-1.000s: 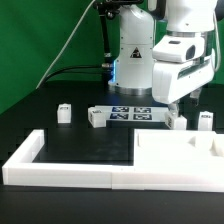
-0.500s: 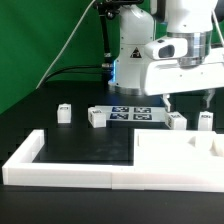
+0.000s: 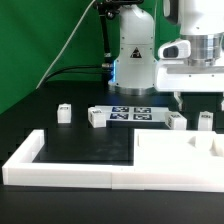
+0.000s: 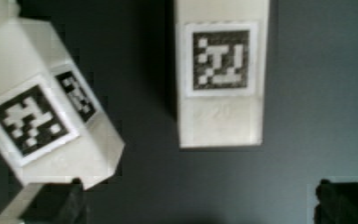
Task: Assemble one leg
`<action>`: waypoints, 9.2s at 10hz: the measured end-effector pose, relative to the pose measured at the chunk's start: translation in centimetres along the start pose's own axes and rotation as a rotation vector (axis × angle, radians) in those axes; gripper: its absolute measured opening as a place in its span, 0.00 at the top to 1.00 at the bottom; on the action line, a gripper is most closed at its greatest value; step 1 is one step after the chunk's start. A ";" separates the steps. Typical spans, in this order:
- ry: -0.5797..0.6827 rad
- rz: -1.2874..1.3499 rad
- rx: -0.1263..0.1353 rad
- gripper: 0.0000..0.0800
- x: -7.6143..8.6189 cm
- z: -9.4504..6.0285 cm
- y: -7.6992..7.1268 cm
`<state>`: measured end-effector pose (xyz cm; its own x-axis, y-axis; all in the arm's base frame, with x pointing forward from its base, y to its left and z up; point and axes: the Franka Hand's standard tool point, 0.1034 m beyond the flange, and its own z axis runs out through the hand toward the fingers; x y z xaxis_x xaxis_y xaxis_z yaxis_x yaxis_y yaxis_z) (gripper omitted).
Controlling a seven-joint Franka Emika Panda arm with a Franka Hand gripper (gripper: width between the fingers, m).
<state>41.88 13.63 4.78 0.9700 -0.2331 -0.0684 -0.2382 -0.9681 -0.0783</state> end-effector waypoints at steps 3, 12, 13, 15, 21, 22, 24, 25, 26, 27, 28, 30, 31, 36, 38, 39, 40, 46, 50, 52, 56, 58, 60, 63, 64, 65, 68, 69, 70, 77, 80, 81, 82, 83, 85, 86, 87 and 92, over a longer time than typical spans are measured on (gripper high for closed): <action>-0.025 -0.016 -0.007 0.19 0.0 0.0 0.2; -0.841 -0.048 -0.051 0.19 -1.6 1.1 -0.3; -0.877 -0.046 -0.056 0.19 -1.6 1.5 -0.5; -0.866 -0.042 -0.068 0.19 -1.8 1.9 -0.9; -0.873 -0.053 -0.071 0.19 -2.4 3.0 -1.2; -0.872 -0.054 -0.072 0.19 -2.5 3.0 -1.3; -0.872 -0.054 -0.072 0.50 -2.5 3.0 -1.2; -0.873 -0.054 -0.072 0.50 -2.5 3.0 -1.2; -0.872 -0.054 -0.072 0.64 -2.4 3.0 -1.2; -0.872 -0.054 -0.072 0.64 -2.5 3.0 -1.2; -0.872 -0.054 -0.072 0.64 -2.5 3.0 -1.2; -0.872 -0.054 -0.072 0.64 -2.5 3.0 -1.2; -0.876 -0.055 -0.072 0.64 -2.4 2.8 -1.2; -0.823 -0.066 -0.066 0.64 -0.8 -2.3 -1.6; -0.605 -0.070 -0.037 0.64 0.4 -1.7 -2.3; -0.524 -0.073 -0.032 0.64 0.2 -1.9 -2.2; -0.395 -0.078 -0.014 0.64 0.8 -1.8 -2.6; 0.022 -0.100 0.043 0.64 2.8 -6.0 -2.0; 0.285 -0.120 0.096 0.64 3.6 -7.1 -2.6; 0.286 -0.134 0.094 0.64 3.9 -7.1 -2.7; 0.298 -0.348 0.044 0.64 8.1 -6.4 -0.8; 0.236 -0.365 0.038 0.64 10.8 -7.7 -0.9; 0.255 -0.368 0.040 0.64 10.6 -7.4 -0.9; 0.260 -0.391 0.036 0.64 11.7 -7.2 -0.4; 0.254 -0.396 0.039 0.64 13.2 -7.4 -0.7; 0.259 -0.413 0.046 0.64 15.4 -8.2 -1.5; 0.288 -0.465 0.058 0.64 19.4 -7.5 -1.6; 0.296 -0.460 0.070 0.64 20.4 -7.6 -2.7; 0.298 -0.466 0.073 0.64 20.5 -7.5 -3.2; 0.425 -0.462 0.063 0.64 20.9 -7.4 -2.6; 0.476 -0.461 0.060 0.64 19.9 -6.7 -2.6; 0.481 -0.463 0.060 0.64 19.7 -6.3 -2.6; 0.522 -0.461 0.059 0.64 19.7 -6.2 -2.6; 0.512 -0.463 0.059 0.64 19.4 -5.9 -2.6; 0.517 -0.466 0.059 0.64 19.3 -5.6 -2.8; 0.543 -0.465 0.059 0.64 19.4 -5.5 -2.8; 0.541 -0.466 0.059 0.64 19.3 -5.3 -2.8; 0.551 -0.471 0.060 0.64 19.1 -5.5 -3.1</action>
Offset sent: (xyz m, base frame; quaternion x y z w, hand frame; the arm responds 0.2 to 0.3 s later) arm 0.0000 0.0000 0.0000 0.0000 -0.2667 0.0000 0.9638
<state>61.45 11.70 9.17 0.8497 0.1797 0.4957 0.2242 -0.9740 -0.0313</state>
